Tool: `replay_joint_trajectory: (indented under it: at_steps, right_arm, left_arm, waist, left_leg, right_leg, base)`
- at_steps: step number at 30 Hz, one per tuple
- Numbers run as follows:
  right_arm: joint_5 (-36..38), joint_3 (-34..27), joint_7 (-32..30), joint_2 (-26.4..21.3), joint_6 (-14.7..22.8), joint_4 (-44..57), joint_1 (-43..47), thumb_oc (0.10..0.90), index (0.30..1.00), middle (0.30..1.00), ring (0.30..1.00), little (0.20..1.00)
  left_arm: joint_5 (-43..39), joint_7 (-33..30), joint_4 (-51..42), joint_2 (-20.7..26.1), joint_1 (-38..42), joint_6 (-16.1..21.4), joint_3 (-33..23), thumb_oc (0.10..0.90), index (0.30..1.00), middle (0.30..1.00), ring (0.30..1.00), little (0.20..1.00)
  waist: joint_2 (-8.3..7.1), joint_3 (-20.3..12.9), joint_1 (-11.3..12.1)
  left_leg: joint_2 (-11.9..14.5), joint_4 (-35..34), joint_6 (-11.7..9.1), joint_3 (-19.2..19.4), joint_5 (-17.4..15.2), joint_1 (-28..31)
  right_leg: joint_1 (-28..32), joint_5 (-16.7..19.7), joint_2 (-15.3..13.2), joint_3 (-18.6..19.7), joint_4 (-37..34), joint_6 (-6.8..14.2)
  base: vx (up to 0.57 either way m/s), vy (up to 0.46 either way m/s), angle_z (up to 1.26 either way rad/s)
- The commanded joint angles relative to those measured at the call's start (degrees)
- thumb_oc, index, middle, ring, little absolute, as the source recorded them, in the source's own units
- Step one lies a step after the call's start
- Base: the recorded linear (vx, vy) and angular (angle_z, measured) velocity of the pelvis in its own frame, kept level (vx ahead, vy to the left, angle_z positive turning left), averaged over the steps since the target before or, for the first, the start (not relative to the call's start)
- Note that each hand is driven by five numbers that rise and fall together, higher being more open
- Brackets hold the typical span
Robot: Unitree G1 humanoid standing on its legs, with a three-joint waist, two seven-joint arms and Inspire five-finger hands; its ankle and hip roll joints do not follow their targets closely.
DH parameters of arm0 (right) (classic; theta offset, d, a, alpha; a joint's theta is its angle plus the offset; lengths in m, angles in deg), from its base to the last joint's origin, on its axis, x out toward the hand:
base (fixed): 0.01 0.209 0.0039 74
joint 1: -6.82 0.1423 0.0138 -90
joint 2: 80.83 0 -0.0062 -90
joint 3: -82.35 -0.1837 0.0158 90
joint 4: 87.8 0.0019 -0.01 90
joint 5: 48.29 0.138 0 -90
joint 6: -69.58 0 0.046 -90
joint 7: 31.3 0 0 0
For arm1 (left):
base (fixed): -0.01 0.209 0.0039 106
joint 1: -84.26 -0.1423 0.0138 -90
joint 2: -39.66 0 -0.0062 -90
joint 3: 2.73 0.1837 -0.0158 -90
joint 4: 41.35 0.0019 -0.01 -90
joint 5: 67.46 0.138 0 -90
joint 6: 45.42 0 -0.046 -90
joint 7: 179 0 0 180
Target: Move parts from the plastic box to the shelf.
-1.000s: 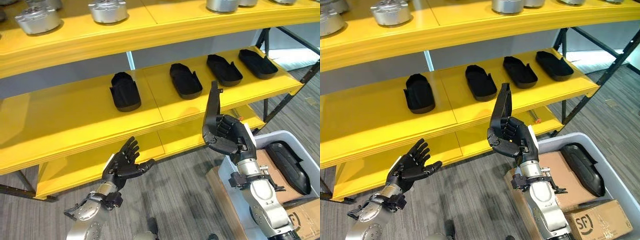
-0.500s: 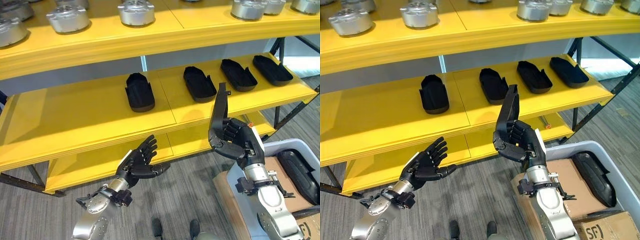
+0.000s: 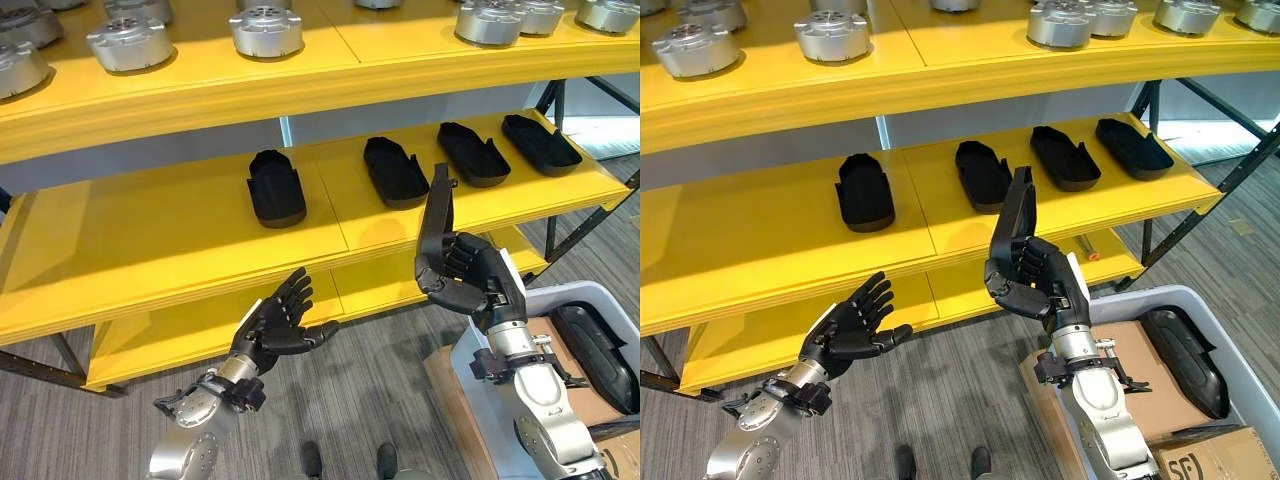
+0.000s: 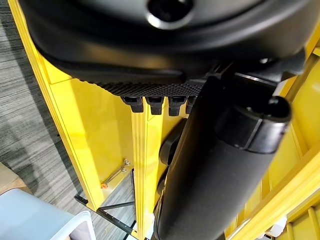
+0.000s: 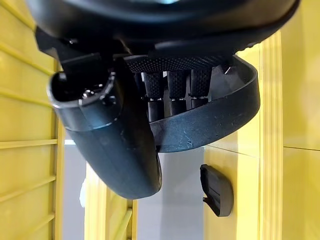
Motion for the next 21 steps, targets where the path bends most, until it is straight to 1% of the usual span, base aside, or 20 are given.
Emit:
replay_joint_trajectory:
  at_steps: [1, 4, 5, 9, 13, 21]
  right_arm:
    - [-0.59, -2.95, -0.49, -0.62, 9.1, 5.66, 7.51, 0.4, 0.3, 0.3, 0.3, 0.3]
    - [-0.99, -2.59, -1.11, -0.65, 9.64, 5.62, 7.6, 0.4, 0.3, 0.3, 0.3, 0.3]
    - [-1.52, -4.18, -2.25, -4.17, 9.67, 5.2, 6.46, 0.4, 0.3, 0.3, 0.3, 0.3]
    - [-0.2, -4.25, -1.93, -4.64, 9.99, 5.33, 6.01, 0.4, 0.3, 0.3, 0.3, 0.3]
    - [-0.61, -3.95, -1.8, -4.85, 10.29, 5.21, 6.42, 0.4, 0.3, 0.3, 0.3, 0.3]
    - [-1.84, -3.22, -2.89, -4.41, 10.38, 4.99, 7.06, 0.4, 0.3, 0.3, 0.3, 0.3]
  left_arm:
    - [-0.77, 0.3, -2.55, 0.23, 3.59, 4.54, -1.09, 0.9, 1.0, 1.0, 1.0, 1.0]
    - [-1.34, 0.26, -2.54, 0.21, 3.55, 4.75, -1.09, 0.9, 1.0, 1.0, 1.0, 1.0]
    - [-3.95, -1.72, -4.07, 0.42, 3.92, 7.61, -2.24, 0.9, 1.0, 1.0, 1.0, 1.0]
    - [-4.15, -2.33, -3.84, 0.22, 3.54, 8.15, -2.12, 0.9, 1.0, 1.0, 1.0, 1.0]
    - [-4.13, -2.37, -3.4, 0.12, 3.75, 8.34, -2.15, 0.9, 1.0, 1.0, 1.0, 1.0]
    - [-3.97, -1.55, -2.75, 0.35, 3.75, 7.71, -2.59, 0.9, 1.0, 1.0, 1.0, 1.0]
  waist:
    - [-0.06, -5.34, 0.13]
    - [-0.01, -5.26, 0.21]
    - [0.56, -3.28, -0.95]
    - [0.71, -3.22, -1.08]
    - [0.92, -3.15, -1.23]
    - [1.29, -3.33, -1.21]
  left_leg:
    - [1.65, -0.1, -1.58, 2.96, -5.91, 4.39]
    - [1.71, -0.1, -1.6, 2.76, -5.91, 4.46]
    - [10.31, 2.34, -7.18, 4.25, -1.31, 5.68]
    - [11.13, 2.74, -7.6, 4.15, -0.04, 5.18]
    - [11.45, 2.67, -7.73, 4.07, 0.73, 5.03]
    - [10.84, 1.44, -7.47, 4.19, 0.42, 5.83]
  right_leg:
    - [1.41, -3.53, 0.73, -1.87, 1.34, 1.92]
    - [1.55, -3.74, 0.78, -1.98, 1.44, 1.82]
    - [1.47, -2.56, -1.28, -3.38, -0.03, 1.71]
    - [1.59, -2.84, -1.09, -3.64, -0.03, 1.42]
    - [1.67, -2.92, -1.11, -3.7, -0.03, 1.26]
    - [1.99, -2.83, -1.48, -3.87, -0.03, 1.49]
  base:
    - [0.0, 0.0, 0.0]
    - [0.0, 0.0, 0.0]
    - [0.0, 0.0, 0.0]
    - [0.0, 0.0, 0.0]
    - [0.0, 0.0, 0.0]
    - [0.0, 0.005, 0.0]
